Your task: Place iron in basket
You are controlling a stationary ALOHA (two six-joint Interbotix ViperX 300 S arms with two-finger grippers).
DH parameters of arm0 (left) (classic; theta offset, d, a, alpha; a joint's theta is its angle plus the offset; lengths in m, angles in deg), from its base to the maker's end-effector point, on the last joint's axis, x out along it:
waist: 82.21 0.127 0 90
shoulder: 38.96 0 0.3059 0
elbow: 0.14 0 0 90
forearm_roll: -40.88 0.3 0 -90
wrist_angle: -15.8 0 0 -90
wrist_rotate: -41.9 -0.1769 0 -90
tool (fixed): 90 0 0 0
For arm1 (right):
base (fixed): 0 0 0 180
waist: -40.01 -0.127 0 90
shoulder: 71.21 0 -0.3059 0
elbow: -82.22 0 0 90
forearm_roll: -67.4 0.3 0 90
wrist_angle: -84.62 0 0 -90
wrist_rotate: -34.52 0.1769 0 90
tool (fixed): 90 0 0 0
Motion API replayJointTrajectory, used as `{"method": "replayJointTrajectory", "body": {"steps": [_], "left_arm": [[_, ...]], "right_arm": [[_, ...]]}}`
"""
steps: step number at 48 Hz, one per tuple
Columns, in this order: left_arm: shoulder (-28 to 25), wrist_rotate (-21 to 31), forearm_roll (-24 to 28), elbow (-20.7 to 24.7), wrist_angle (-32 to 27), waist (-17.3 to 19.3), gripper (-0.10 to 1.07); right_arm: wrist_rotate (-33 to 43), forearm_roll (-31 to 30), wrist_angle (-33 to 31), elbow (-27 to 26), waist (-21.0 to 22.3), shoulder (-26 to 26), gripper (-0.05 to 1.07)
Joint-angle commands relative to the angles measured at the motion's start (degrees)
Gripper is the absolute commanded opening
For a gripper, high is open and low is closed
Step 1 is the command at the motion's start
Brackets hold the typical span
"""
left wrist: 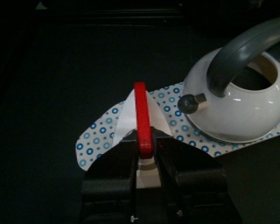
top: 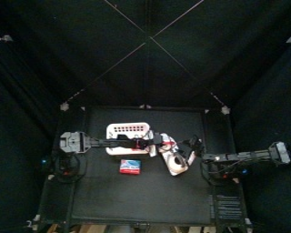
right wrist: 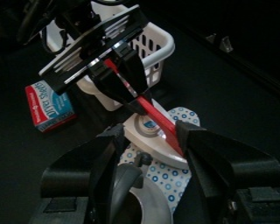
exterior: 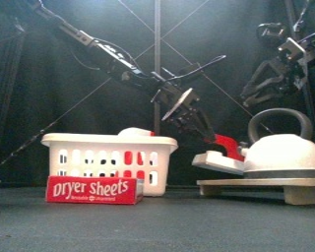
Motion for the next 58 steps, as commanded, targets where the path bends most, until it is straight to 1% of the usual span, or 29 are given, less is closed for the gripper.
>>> {"method": "replayJointTrajectory", "body": {"steps": [1,9,17,19,28,32,37,41,47,58], "left_arm": [[4.1,0.1,-0.1,1.1,0.1,-0.1,0.51],[8.8,0.1,-0.1,-0.4,-0.8,-0.1,0.51],[14.2,0.3,-0.1,-3.5,-3.3,-1.5,0.51],[15.5,0.3,-0.1,-4.4,-4.4,-1.9,0.51],[22.7,0.8,0.1,-9.1,-13.3,-4.4,0.51],[26.3,0.9,0.1,-11.0,-16.1,-5.9,0.51],[30.6,1.3,-0.1,-13.0,-17.7,-7.5,0.51],[35.1,2.9,-0.2,-14.9,-17.8,-8.1,0.51],[41.0,6.4,0.0,-18.7,-18.4,-7.9,0.50],[50.8,14.1,1.5,-27.9,-21.5,-5.5,0.48]], "right_arm": [[-0.1,-0.2,0.1,-0.5,0.1,0.3,0.86],[-0.1,-0.2,0.0,-0.5,0.1,0.3,0.86],[0.0,-0.2,0.0,-0.5,0.1,0.3,0.86],[0.0,-0.2,0.0,-0.5,0.1,0.3,0.86],[0.0,0.1,0.0,-0.3,0.2,0.5,0.86],[0.0,0.1,0.0,-0.4,0.2,0.5,0.86],[0.0,0.1,0.0,-0.4,0.2,0.6,0.86],[0.1,0.1,0.0,-0.4,0.2,0.6,0.86],[0.1,0.1,0.0,-0.4,0.2,0.6,0.86],[0.4,0.1,0.0,-0.4,0.4,1.0,0.86]]}}
